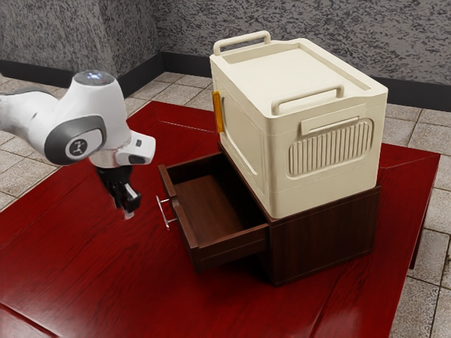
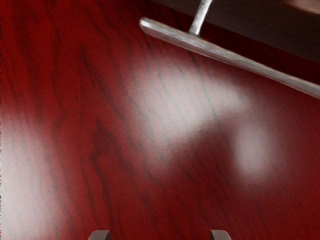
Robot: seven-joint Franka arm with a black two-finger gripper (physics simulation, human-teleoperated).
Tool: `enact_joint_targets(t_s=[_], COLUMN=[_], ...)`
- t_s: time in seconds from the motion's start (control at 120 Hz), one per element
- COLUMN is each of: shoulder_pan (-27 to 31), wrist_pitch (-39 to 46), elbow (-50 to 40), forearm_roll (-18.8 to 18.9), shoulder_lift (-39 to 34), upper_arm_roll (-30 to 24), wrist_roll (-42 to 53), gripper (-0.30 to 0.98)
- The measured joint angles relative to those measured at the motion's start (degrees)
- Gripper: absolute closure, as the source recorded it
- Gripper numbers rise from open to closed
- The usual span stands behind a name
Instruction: Push the drawer handle with one arm to close the drawer
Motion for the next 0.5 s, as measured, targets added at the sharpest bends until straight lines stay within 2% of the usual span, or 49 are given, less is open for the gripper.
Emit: enact_joint_targets(t_s=[0.283,0.5], shoulder_pan=[0.08,0.08], wrist_pitch=[10.20,12.33], elbow=[-0.15,-0.86], forearm_roll=[-0.38,-2.61], shoulder_lift=[5.36,6.14], upper_arm_roll=[0.02,-0.71], wrist_roll=[4.48,7.14], gripper=[0.61,0.64])
